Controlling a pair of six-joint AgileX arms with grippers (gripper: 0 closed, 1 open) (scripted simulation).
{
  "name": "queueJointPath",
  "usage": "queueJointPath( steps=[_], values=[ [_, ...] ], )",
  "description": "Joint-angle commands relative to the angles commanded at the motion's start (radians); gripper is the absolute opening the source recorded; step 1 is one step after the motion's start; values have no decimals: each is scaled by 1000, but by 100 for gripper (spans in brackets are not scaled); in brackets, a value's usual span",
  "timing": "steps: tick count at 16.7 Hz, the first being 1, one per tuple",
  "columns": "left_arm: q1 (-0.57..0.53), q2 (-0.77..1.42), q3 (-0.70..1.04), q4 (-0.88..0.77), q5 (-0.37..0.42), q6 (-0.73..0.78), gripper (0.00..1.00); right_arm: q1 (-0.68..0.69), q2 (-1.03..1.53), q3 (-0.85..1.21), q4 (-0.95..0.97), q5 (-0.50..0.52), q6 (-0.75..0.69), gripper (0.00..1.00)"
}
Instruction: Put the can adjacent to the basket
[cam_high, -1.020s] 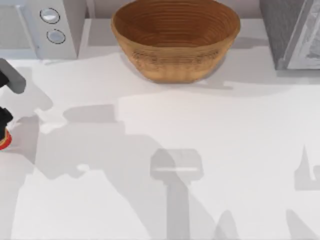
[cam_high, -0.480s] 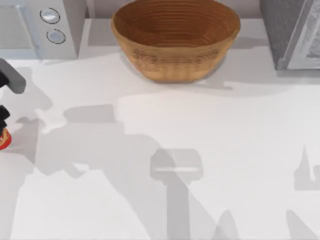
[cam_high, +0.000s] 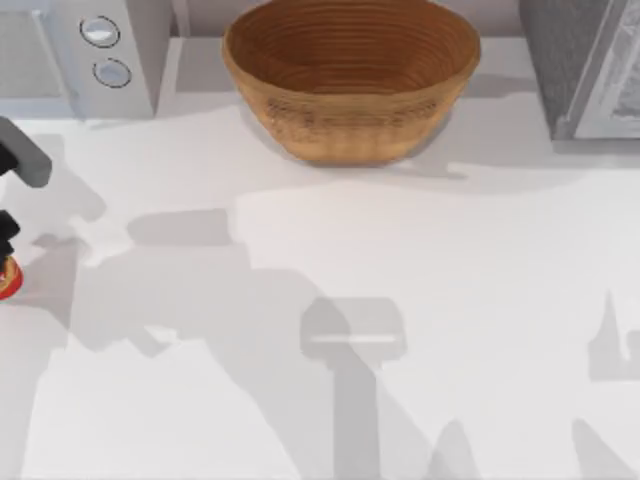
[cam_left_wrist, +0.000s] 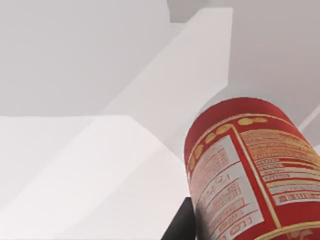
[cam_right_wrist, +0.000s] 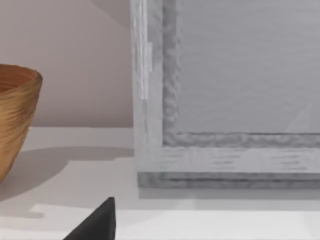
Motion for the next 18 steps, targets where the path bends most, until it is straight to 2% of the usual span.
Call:
queueJointPath(
  steps=[3,6,12,15,18],
  values=[
    [-61,34,45,-37,-6,-55,0,0,0,0,0,0,0,100],
    [-212,91,136,-104,-16,-196,0,0,0,0,0,0,0,100],
    [-629,168,318,-221,-30,-705,0,0,0,0,0,0,0,100],
    [-736,218,416,-280,-29,-925,0,0,0,0,0,0,0,100],
    [-782,270,510,-333,-25,-1103,0,0,0,0,0,0,0,100]
  ],
)
